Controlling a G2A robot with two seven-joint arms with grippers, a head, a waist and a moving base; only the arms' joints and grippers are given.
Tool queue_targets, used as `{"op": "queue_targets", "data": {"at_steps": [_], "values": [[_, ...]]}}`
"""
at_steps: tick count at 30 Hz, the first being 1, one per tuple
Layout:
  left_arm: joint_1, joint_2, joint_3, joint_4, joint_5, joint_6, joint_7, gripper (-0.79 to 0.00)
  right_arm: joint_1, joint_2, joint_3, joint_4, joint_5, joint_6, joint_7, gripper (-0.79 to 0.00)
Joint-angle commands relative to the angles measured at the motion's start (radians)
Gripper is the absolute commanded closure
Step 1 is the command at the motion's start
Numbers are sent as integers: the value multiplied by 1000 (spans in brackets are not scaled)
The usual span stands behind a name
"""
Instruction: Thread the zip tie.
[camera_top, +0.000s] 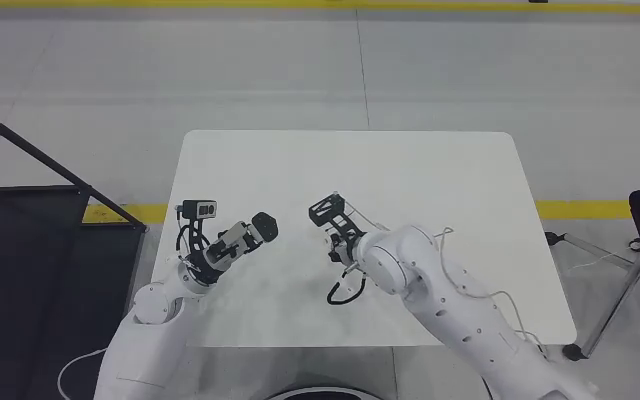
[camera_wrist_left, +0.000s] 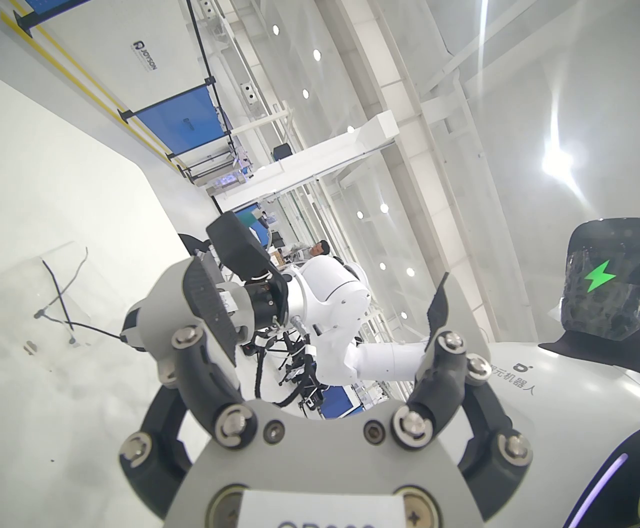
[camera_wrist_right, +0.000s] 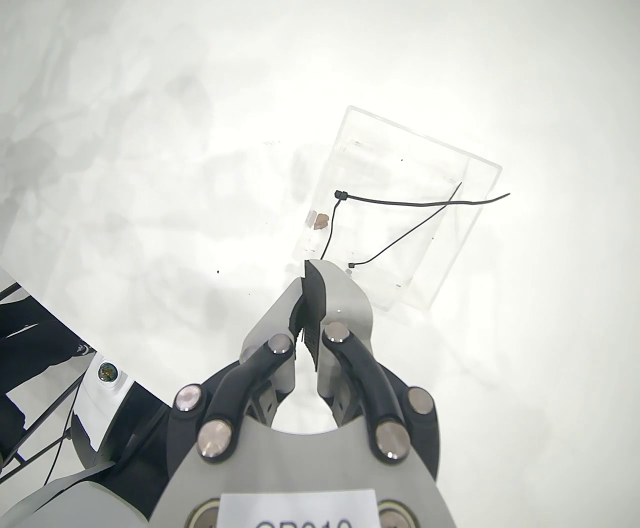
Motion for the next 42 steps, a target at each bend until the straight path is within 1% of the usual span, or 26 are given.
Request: {"op": "queue_targets", "data": {"at_steps": [1,7,8,11,13,19,21,25,29,34,35,37,39,40,41,42], "values": [[0,0,0,0,0,0,0,-785,3,-3,-3,6,-3,2,1,0],[0,0,0,0,0,0,0,-785,6,-13,-4,14,-8,4,6,0],[0,0,0,0,0,0,0,-785,6,-14,-3,14,-9,4,7,-6],[0,0,0,0,0,0,0,-785,5,-17,-1,17,-12,2,11,-83],[0,0,0,0,0,0,0,-785,4,-19,1,17,-13,1,12,-95],[0,0,0,0,0,0,0,-785,-1,-24,9,18,-16,-7,10,-80],[0,0,0,0,0,0,0,-785,-3,-25,14,17,-17,-7,12,-86],[0,0,0,0,0,0,0,-785,-11,-26,26,6,-24,-10,15,-117],[0,0,0,0,0,0,0,-785,-22,-26,36,-5,-32,-14,17,-166],[0,0,0,0,0,0,0,-785,-34,-26,50,-19,-42,-17,16,-203],[0,0,0,0,0,0,0,-785,-37,-25,56,-26,-44,-15,13,-231],[0,0,0,0,0,0,0,-785,-50,-22,74,-46,-47,-15,6,-326],[0,0,0,0,0,0,0,-785,-70,-17,99,-77,-51,-17,2,-582],[0,0,0,0,0,0,0,-785,-83,-13,113,-97,-53,-20,1,-745],[0,0,0,0,0,0,0,-785,-97,-9,129,-120,-55,-24,0,-785],[0,0,0,0,0,0,0,-785,-114,-4,146,-146,-58,-28,0,-785]]}}
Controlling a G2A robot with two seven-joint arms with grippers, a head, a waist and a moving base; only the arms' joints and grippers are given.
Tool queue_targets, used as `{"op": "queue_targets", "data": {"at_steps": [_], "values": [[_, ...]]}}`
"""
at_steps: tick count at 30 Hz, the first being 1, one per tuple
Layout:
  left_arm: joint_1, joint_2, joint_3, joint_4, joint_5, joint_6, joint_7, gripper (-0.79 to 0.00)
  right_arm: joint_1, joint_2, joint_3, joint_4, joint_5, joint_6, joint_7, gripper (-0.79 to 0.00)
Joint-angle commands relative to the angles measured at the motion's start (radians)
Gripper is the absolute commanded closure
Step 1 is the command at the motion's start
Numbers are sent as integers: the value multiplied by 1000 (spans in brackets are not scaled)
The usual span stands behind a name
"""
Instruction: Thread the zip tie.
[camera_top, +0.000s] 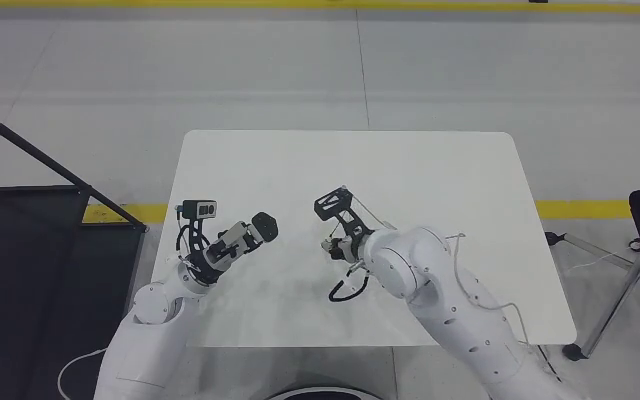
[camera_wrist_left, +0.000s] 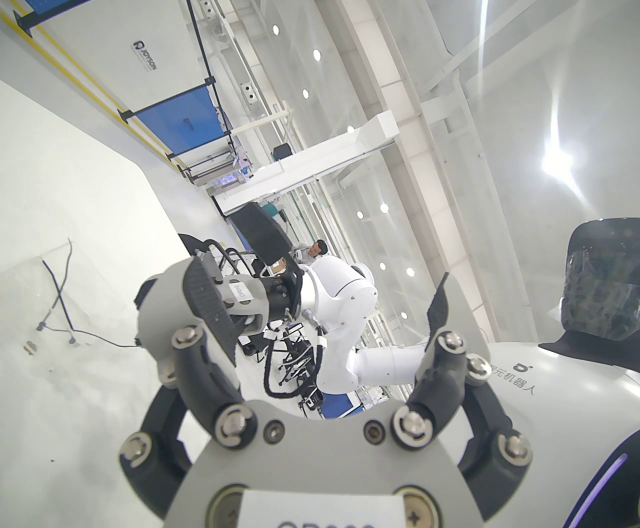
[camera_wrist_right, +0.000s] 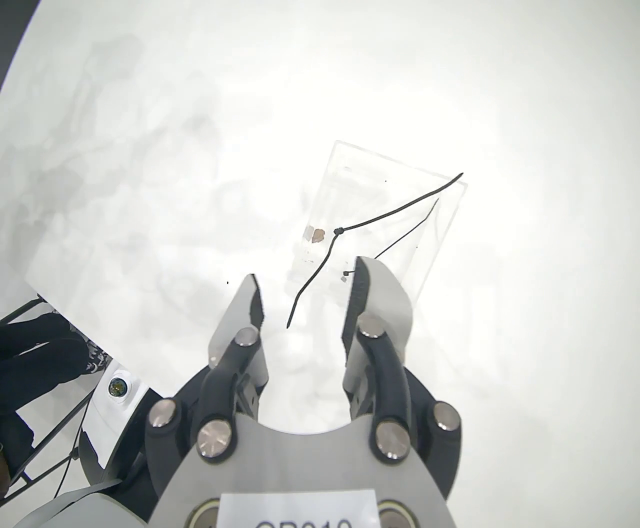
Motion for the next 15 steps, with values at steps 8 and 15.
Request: {"op": "queue_targets", "data": {"at_steps": [8,15], "values": [[0,0,0,0,0,0,0,-785,-139,37,158,-230,-36,-52,-32,-785],[0,0,0,0,0,0,0,-785,-238,56,284,-382,8,-165,-190,-785]]}}
